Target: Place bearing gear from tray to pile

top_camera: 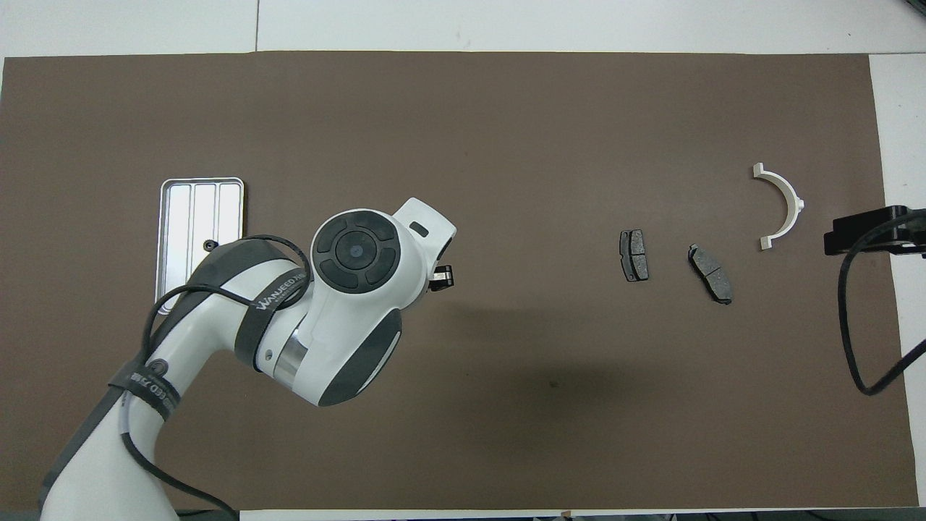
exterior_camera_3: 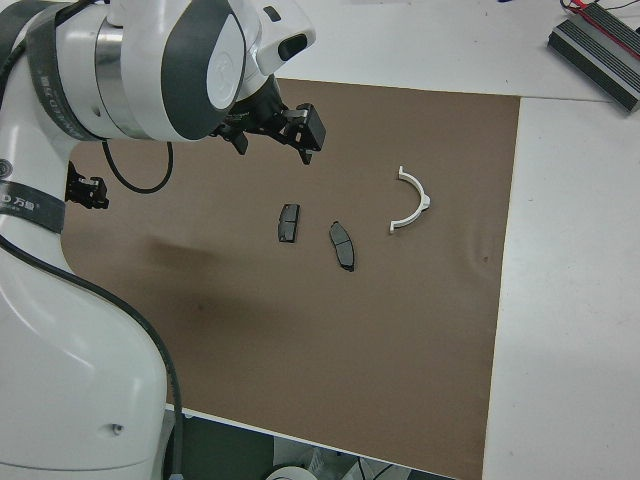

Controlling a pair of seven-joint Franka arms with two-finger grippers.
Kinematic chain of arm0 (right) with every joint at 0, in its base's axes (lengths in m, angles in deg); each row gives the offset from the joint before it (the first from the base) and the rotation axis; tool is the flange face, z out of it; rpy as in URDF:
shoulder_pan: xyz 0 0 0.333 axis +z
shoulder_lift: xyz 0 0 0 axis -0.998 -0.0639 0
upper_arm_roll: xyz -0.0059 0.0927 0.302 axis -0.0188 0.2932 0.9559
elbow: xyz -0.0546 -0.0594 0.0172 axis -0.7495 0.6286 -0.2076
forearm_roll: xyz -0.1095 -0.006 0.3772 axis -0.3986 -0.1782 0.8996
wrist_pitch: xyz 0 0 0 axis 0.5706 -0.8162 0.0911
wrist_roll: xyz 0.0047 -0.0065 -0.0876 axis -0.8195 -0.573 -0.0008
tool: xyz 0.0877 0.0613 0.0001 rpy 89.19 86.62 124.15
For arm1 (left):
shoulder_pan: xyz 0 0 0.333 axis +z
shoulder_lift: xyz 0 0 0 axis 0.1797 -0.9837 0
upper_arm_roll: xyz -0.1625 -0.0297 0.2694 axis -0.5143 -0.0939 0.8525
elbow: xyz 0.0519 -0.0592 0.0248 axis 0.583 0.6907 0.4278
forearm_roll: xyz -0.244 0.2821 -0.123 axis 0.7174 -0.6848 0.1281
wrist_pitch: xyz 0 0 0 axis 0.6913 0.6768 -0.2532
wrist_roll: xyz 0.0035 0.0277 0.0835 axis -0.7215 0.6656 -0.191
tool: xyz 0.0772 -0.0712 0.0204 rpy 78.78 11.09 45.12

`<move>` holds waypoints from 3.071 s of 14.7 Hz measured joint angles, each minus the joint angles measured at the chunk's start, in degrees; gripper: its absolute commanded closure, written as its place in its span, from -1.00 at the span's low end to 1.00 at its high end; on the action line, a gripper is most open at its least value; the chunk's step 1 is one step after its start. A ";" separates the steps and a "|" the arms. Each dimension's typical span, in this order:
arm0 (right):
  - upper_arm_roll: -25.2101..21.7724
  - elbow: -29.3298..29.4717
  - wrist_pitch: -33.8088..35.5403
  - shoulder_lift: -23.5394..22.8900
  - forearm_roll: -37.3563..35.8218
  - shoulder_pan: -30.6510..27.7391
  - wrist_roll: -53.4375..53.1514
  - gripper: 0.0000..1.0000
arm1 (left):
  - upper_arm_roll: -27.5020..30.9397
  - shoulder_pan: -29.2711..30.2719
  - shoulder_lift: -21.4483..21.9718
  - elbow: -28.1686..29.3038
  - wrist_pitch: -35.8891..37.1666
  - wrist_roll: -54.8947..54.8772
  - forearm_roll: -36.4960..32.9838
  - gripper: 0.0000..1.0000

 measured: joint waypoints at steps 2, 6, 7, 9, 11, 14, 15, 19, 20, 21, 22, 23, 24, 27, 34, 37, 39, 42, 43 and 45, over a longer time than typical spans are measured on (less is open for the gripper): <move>0.00 0.00 0.00 0.00 -0.03 -0.01 0.00 -1.00 | 0.05 -1.09 -3.23 -0.13 -2.64 0.69 0.12 1.00; 0.00 -0.07 0.00 0.01 -0.25 -0.03 0.00 -1.00 | 0.06 -2.46 -8.34 -1.16 -7.53 2.80 0.12 1.00; 0.00 -0.11 0.00 0.02 -0.26 -0.03 0.00 -1.00 | 0.10 -2.46 -8.83 -1.17 -8.23 2.94 0.12 1.00; 0.00 -0.23 0.00 0.02 -0.27 -0.03 0.00 -1.00 | 0.24 -2.46 -9.36 -1.17 -9.18 2.99 0.12 1.00; 0.01 -0.52 -0.02 0.04 -0.27 -0.03 0.00 -1.00 | 0.29 -2.46 -9.69 -1.17 -10.08 3.01 0.12 1.00; 0.03 -1.70 -0.40 0.06 -0.27 -0.02 0.00 -1.00 | 0.29 -2.46 -10.08 -1.02 -10.83 3.04 0.12 1.00; 0.06 -1.97 -0.47 0.06 -0.27 0.01 0.00 -1.00 | 0.29 -2.46 -10.32 -0.91 -11.57 3.04 0.12 1.00; 0.24 -3.29 -2.63 0.07 -0.27 0.26 0.00 -1.00 | 0.29 -2.46 -11.11 -0.08 -13.85 3.05 0.12 1.00; 0.24 -3.63 -3.03 0.08 -0.27 0.35 0.00 -1.00 | 0.29 -2.46 -11.12 0.14 -14.40 3.06 0.12 0.95; 0.25 -3.95 -3.31 0.08 -0.27 0.45 0.00 -1.00 | 0.29 -2.46 -11.12 0.48 -15.17 3.06 0.12 0.31; 0.30 -4.24 -3.54 0.08 -0.27 0.51 0.00 -1.00 | 0.29 -2.46 -11.13 0.89 -15.96 3.06 0.12 -0.53; 0.39 -4.51 -4.01 0.08 -0.27 0.52 -0.06 -1.00 | 0.29 -2.46 -11.13 1.26 -16.58 3.06 0.10 -0.84; 0.50 -4.83 -4.58 0.08 -0.27 0.52 -0.24 -1.00 | 0.29 -2.46 -11.13 1.45 -16.82 3.06 0.02 -1.00; 0.83 -5.69 -5.04 0.08 -0.27 0.87 -1.25 -1.00 | 0.41 -2.46 -11.13 1.34 -16.57 3.06 -0.17 -1.00; 1.02 -6.19 -6.11 0.10 -0.27 3.02 -3.97 -1.00 | 2.11 5.96 -5.94 -7.39 -1.22 -7.27 -0.54 -1.00; 1.13 -8.76 -10.12 0.07 -0.27 7.03 -10.36 -1.00 | 2.38 16.00 -3.38 -11.13 5.24 -19.72 -0.64 -1.00; 1.30 -11.69 -14.16 -0.35 -0.27 11.06 -15.01 -1.00 | 2.43 22.62 -3.39 -11.89 5.67 -28.24 -0.65 -1.00; 1.45 -14.12 -20.38 -3.45 -0.27 16.66 -22.21 -1.00 | 2.38 29.70 -3.95 -11.78 4.75 -37.05 -0.64 -0.98; 1.46 -14.36 -22.74 -5.22 -0.27 18.51 -25.06 -1.00 | 2.35 30.99 -4.14 -11.39 4.34 -38.63 -0.64 -0.98; 1.47 -14.45 -27.36 -9.34 -0.28 22.32 -30.84 -1.00 | 2.27 32.15 -4.58 -9.20 1.43 -40.33 -0.64 -0.98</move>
